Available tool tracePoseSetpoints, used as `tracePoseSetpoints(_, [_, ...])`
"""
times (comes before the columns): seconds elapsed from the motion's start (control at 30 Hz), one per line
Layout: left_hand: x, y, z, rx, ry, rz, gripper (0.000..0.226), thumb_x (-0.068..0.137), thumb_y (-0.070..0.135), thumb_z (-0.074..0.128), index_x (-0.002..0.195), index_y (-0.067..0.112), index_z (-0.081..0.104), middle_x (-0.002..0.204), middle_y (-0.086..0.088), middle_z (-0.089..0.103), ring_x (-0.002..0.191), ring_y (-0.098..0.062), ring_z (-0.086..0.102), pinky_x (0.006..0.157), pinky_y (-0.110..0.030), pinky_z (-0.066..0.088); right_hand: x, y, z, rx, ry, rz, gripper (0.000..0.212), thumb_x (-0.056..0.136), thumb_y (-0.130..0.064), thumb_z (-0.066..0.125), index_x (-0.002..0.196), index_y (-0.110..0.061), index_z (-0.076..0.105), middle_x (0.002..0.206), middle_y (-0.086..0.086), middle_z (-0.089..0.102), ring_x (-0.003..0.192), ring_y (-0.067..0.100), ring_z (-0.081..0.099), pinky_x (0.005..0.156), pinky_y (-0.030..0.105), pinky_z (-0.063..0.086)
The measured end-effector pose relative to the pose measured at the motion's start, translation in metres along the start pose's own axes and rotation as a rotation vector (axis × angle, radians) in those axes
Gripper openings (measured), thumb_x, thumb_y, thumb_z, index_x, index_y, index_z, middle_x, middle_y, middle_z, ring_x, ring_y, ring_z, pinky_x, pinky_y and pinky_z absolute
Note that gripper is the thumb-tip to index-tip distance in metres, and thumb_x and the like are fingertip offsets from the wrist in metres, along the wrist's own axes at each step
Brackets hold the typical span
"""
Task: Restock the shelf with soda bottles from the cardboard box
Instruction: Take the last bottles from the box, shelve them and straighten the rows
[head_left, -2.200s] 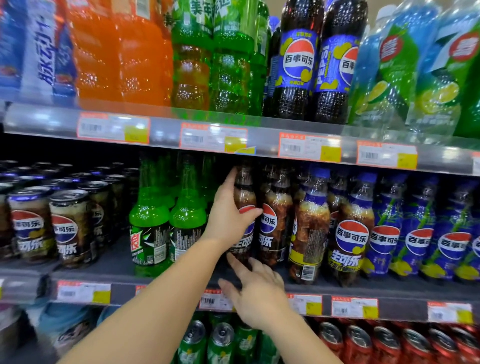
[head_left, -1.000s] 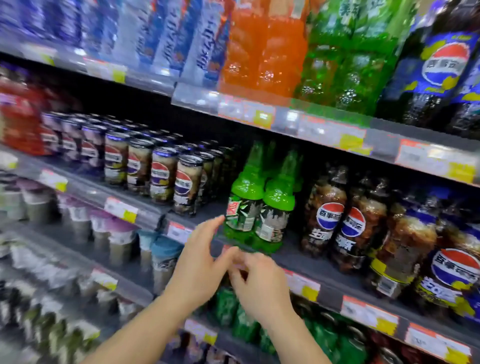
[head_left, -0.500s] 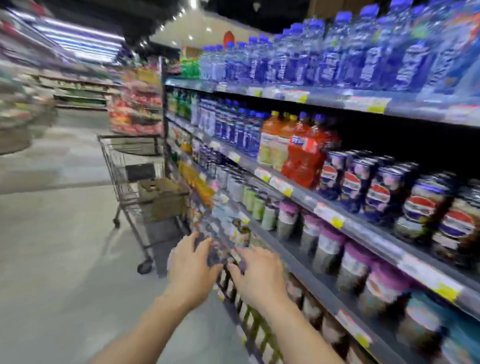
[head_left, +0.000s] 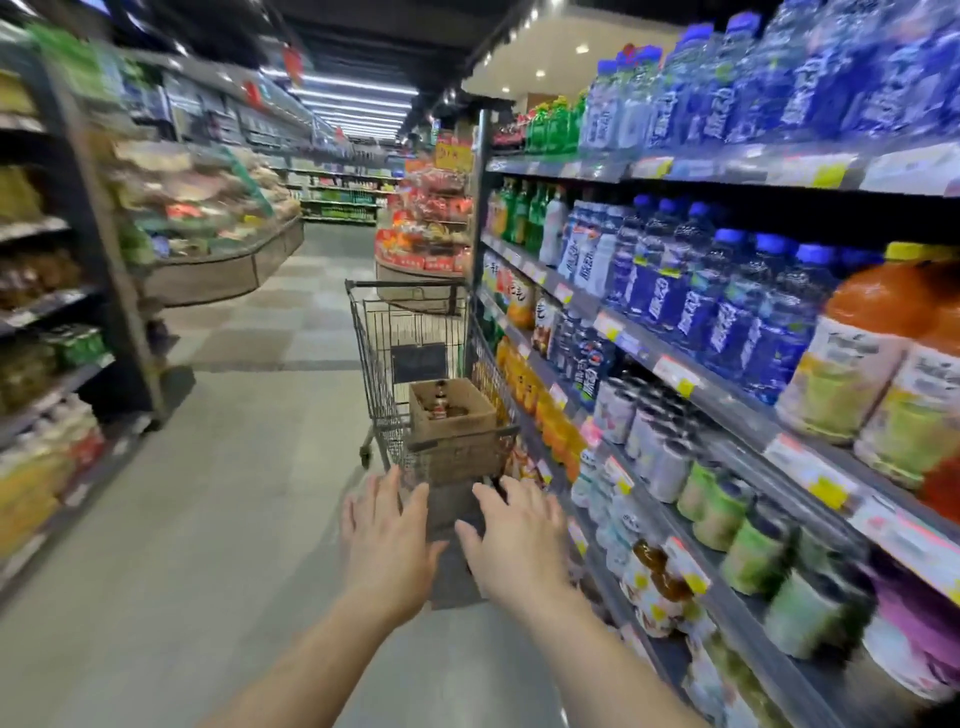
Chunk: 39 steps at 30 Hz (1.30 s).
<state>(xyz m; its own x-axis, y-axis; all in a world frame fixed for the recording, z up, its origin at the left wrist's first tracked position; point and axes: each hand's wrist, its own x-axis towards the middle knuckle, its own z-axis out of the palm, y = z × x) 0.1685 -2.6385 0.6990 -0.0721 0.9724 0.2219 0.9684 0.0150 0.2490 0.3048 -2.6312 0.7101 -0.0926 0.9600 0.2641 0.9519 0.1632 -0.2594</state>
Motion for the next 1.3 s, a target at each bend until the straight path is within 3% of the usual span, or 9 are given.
tracePoseSetpoints(0.33, [0.198,-0.065,0.023,-0.003,-0.005,-0.141,0.062,0.093,0.047,0.043,0.147,0.031,0.018,0.161,-0.004,-0.002,0.147,-0.027,-0.008,0.118,-0.048,0.000,0.210,-0.044,0.064,0.022,-0.093,-0.139,0.054,0.096,-0.046,0.043,0.146,-0.030,0.030,0.154,0.002,0.029,0.146,0.023,0.015,0.119,0.048,0.005])
tracePoseSetpoints(0.7, [0.438,-0.167,0.072,0.061,-0.127,0.029,0.064,0.094,0.047,0.041,0.149,0.030,0.013,0.161,-0.004,0.000,0.147,-0.028,-0.006,0.118,-0.049,-0.002,0.434,-0.100,0.163,0.086,-0.100,0.037,0.053,0.096,-0.048,0.042,0.145,-0.033,0.031,0.156,0.001,0.027,0.146,0.024,0.014,0.119,0.048,0.006])
tracePoseSetpoints(0.97, [0.580,-0.145,0.156,0.018,-0.238,0.171,0.067,0.092,0.050,0.044,0.149,0.030,0.016,0.161,-0.004,0.007,0.147,-0.026,-0.002,0.117,-0.049,-0.003,0.543,-0.031,0.211,0.063,-0.141,0.295,0.055,0.097,-0.048,0.040,0.148,-0.032,0.026,0.158,0.003,0.023,0.147,0.025,0.011,0.120,0.048,0.004])
tracePoseSetpoints(1.1, [0.648,-0.130,0.205,0.054,-0.279,0.248,0.064,0.092,0.048,0.042,0.148,0.029,0.018,0.160,-0.006,0.012,0.147,-0.028,0.003,0.118,-0.050,0.004,0.606,0.013,0.248,0.061,-0.156,0.357,0.055,0.096,-0.048,0.039,0.148,-0.031,0.027,0.158,0.003,0.024,0.147,0.025,0.013,0.120,0.048,0.006])
tracePoseSetpoints(1.3, [0.745,-0.130,0.269,0.042,-0.379,0.265,0.064,0.093,0.054,0.038,0.148,0.030,0.018,0.160,-0.004,0.010,0.147,-0.028,0.000,0.119,-0.049,0.003,0.692,0.060,0.296,0.073,-0.265,0.423,0.058,0.096,-0.050,0.039,0.149,-0.031,0.024,0.159,0.002,0.020,0.148,0.024,0.011,0.120,0.047,0.004])
